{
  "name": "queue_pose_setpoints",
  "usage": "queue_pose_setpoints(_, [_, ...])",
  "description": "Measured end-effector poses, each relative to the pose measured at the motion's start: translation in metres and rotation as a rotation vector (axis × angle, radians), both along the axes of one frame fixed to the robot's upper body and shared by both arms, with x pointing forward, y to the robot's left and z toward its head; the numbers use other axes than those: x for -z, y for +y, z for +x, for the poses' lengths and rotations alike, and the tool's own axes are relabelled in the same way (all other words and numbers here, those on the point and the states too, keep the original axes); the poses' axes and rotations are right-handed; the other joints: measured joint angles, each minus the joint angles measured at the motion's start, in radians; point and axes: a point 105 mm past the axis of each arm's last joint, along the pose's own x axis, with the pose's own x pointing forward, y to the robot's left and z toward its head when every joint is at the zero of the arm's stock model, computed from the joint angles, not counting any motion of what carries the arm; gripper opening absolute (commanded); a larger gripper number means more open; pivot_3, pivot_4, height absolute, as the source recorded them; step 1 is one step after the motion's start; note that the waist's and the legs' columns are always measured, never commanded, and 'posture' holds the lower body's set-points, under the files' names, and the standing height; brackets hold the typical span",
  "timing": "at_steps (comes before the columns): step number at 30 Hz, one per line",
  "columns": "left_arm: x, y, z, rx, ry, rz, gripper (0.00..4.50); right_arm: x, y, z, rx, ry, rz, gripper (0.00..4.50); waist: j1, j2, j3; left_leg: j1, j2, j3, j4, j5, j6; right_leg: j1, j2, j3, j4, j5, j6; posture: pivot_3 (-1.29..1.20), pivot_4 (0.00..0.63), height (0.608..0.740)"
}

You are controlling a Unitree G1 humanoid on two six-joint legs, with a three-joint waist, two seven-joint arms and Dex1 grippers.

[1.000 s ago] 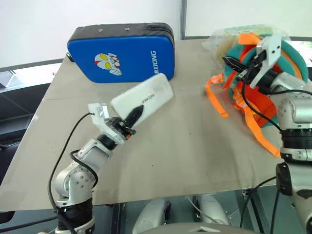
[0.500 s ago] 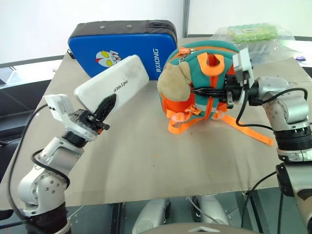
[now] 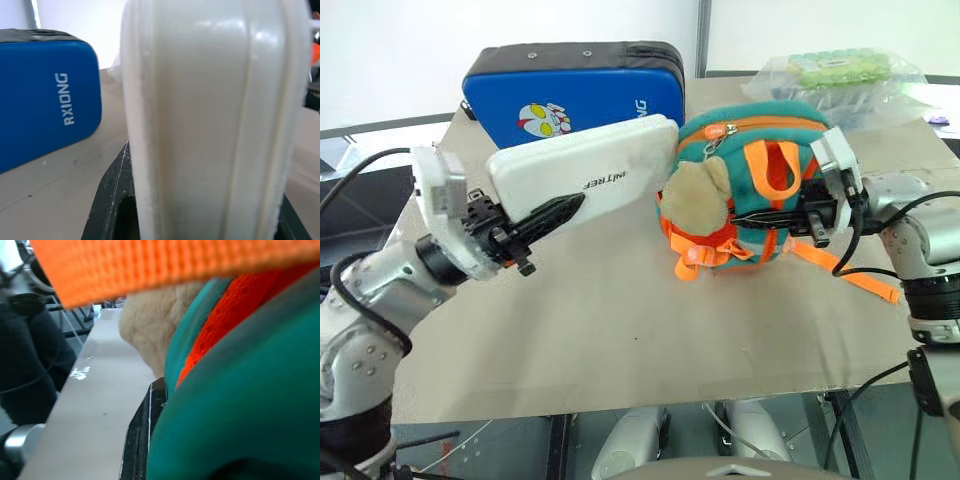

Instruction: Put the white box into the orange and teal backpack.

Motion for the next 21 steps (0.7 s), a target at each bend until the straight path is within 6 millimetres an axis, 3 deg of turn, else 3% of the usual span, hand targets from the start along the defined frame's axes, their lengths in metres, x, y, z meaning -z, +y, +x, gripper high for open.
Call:
queue_pose_setpoints(4, [0.002,-0.004,0.003,0.056,-0.029,0.085,1.14,-0.001,-0.003,-0.003,-0.014,0.027,0.009,0.07,-0.004,0.000,0.000,0.000,0.000,0.000,0.000,0.000,0.000,0.000,0.000,0.000,0.000,0.000,0.000,0.00,0.150,0.739])
queue_pose_setpoints(8, [0.002,-0.029,0.024,0.247,-0.161,0.297,1.14,-0.003,-0.007,-0.007,-0.014,0.026,-0.002,0.07,0.018,0.000,0.000,-0.001,-0.001,-0.001,0.002,0.000,0.000,0.001,-0.001,-0.002,0.000,0.000,0.000,0.00,0.150,0.739])
queue_pose_setpoints(14, [-0.002,-0.094,0.054,0.432,-0.214,0.332,1.14,-0.007,-0.005,-0.014,-0.033,0.011,0.008,0.07,0.021,0.000,0.000,-0.005,-0.001,-0.002,0.009,0.000,0.000,0.000,-0.001,-0.004,0.000,0.000,0.000,0.00,0.150,0.739])
queue_pose_setpoints(16, [-0.002,-0.102,0.059,0.436,-0.218,0.345,1.14,-0.007,-0.004,-0.016,-0.042,0.013,0.013,0.07,0.006,-0.001,0.001,-0.005,-0.001,-0.001,0.010,0.000,0.000,0.000,-0.001,-0.004,0.001,0.000,0.000,0.00,0.150,0.739])
queue_pose_setpoints(19, [0.001,-0.144,0.076,0.450,-0.200,0.378,1.14,-0.007,-0.003,-0.017,-0.036,0.009,0.022,0.07,0.005,-0.001,0.001,-0.006,-0.001,-0.002,0.013,0.000,0.000,0.000,-0.001,-0.006,0.002,0.000,0.001,0.00,0.150,0.739])
queue_pose_setpoints(21, [0.017,-0.175,0.087,0.439,-0.168,0.452,1.14,-0.007,0.001,-0.019,-0.042,-0.001,0.026,0.07,0.005,-0.001,0.001,-0.006,-0.002,-0.002,0.014,0.000,0.000,0.001,-0.001,-0.005,0.002,0.001,0.002,0.00,0.150,0.739])
